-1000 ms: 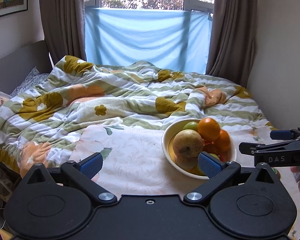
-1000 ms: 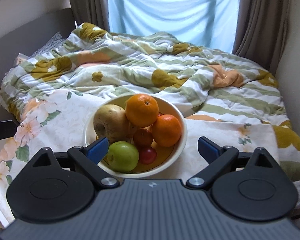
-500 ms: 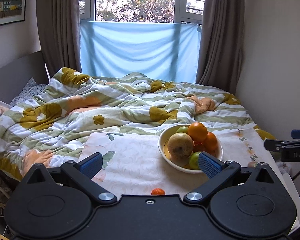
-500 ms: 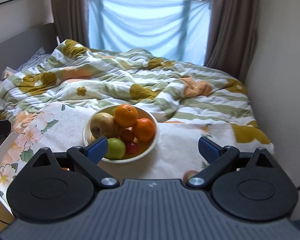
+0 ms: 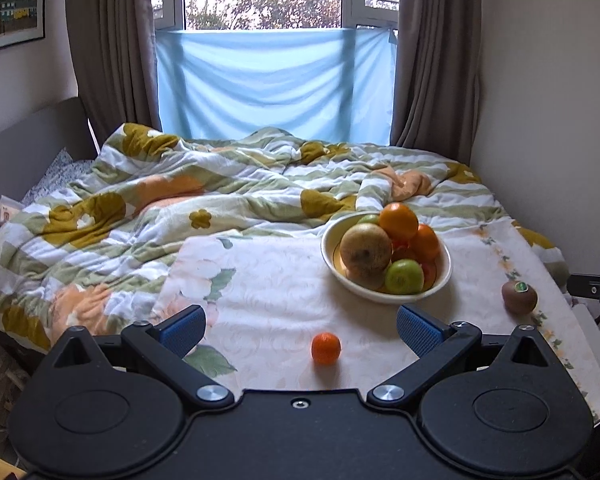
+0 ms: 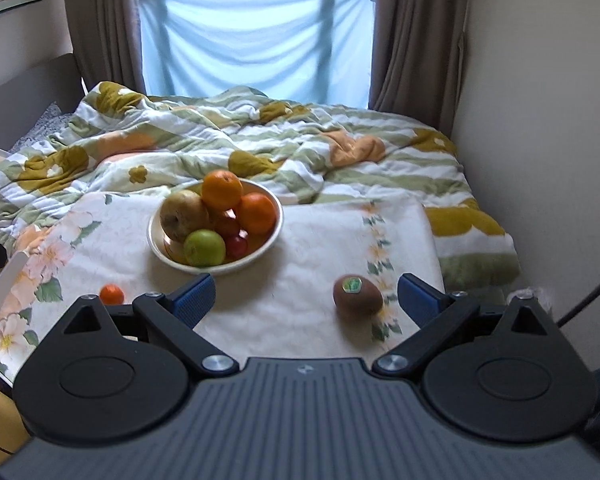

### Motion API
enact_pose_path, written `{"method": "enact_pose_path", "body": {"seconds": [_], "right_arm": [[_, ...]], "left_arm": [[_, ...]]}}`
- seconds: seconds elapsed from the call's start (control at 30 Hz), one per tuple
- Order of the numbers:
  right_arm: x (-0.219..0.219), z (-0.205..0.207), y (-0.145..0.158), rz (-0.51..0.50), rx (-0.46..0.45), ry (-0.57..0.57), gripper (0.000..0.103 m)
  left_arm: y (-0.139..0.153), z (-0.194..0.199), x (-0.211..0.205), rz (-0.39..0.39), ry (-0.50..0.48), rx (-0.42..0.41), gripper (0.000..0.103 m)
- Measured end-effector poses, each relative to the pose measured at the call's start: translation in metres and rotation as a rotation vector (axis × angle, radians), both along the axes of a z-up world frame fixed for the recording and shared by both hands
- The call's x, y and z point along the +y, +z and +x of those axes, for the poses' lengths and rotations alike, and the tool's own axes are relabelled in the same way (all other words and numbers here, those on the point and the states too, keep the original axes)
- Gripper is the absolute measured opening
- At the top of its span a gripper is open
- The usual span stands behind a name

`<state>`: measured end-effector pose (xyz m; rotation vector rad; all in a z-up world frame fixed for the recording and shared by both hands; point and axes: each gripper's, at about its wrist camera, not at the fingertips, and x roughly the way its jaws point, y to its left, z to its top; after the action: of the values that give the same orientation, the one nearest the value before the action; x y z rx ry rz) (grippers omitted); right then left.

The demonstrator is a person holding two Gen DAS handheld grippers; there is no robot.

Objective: Organize fruits
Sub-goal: 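Move the left tool to the small mandarin on the table and grasp it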

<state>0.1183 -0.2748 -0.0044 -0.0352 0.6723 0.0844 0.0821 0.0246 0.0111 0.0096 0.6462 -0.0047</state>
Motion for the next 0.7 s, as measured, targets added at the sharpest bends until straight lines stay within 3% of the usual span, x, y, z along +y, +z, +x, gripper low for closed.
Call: {"method": "enact_pose_path", "body": {"seconds": [0.53,0.6,0.7], "right_arm": [[-0.046,0.047,-0.093,-0.017,0.049,0.032,0.103],[-0.051,0.056,-0.103,-0.016,0.056,0.052,0.103],[-0.057,0.070,-0.115,-0.013,0.072,0.080,0.103]], "left_arm": [[-0.090,0.034,-0.015,0.014,0.025,0.060,0.102],[-0.099,0.042,-0.018,0.026,0.026,0.077,0.100],[-0.112,0.056,-0.020,0.023,0.034,0.115,0.088]]}}
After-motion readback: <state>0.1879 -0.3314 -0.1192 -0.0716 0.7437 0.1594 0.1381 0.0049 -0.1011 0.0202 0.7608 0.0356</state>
